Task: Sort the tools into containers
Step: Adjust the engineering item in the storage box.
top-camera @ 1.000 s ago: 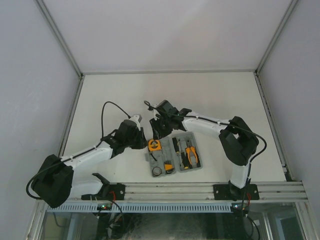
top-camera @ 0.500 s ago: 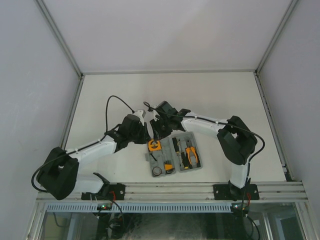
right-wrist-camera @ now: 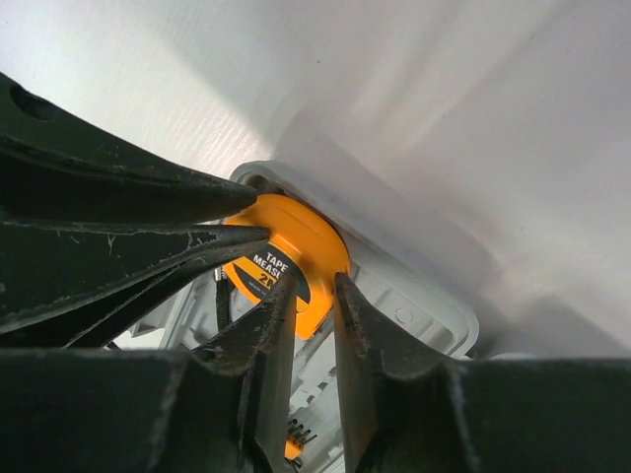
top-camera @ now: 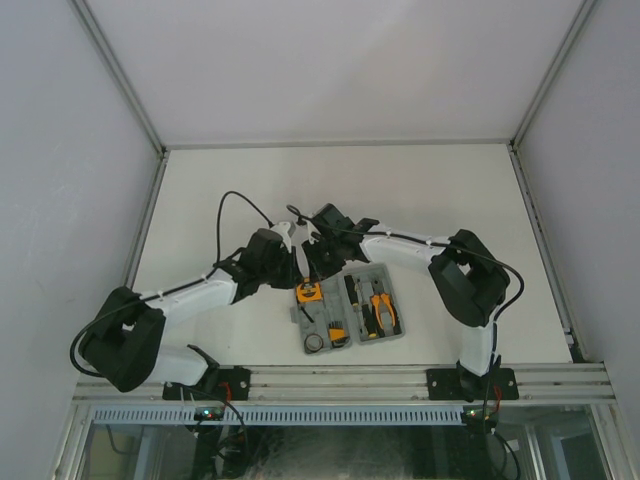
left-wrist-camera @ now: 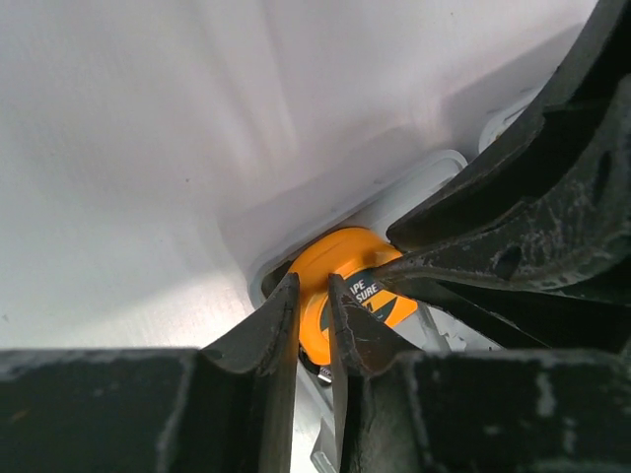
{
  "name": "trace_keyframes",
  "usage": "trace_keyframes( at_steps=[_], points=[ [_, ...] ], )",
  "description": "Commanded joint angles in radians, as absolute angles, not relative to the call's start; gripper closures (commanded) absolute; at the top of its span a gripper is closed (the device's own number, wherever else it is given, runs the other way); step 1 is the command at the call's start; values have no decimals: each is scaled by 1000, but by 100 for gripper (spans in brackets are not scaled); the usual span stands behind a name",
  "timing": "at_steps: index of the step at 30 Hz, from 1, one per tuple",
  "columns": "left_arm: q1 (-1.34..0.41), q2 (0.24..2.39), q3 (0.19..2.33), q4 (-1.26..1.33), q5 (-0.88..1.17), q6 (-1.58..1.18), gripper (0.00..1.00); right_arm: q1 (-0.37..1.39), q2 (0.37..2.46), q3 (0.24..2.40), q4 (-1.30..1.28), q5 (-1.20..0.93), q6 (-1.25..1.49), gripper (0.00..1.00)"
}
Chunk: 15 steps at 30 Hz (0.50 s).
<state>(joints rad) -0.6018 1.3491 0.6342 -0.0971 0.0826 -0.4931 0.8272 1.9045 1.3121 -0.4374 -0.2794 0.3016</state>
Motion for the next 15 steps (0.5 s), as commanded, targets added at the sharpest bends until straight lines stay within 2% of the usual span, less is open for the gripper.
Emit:
trace_keyframes(
  at_steps=[1,15],
  points=[
    [-598,1361,653,-45,113,-474,80,832,1913,1329,-418,-296,304,81],
    [-607,1373,597,-19,127,-490,91,851,1937,1345,-443,-287,316,82]
  ],
)
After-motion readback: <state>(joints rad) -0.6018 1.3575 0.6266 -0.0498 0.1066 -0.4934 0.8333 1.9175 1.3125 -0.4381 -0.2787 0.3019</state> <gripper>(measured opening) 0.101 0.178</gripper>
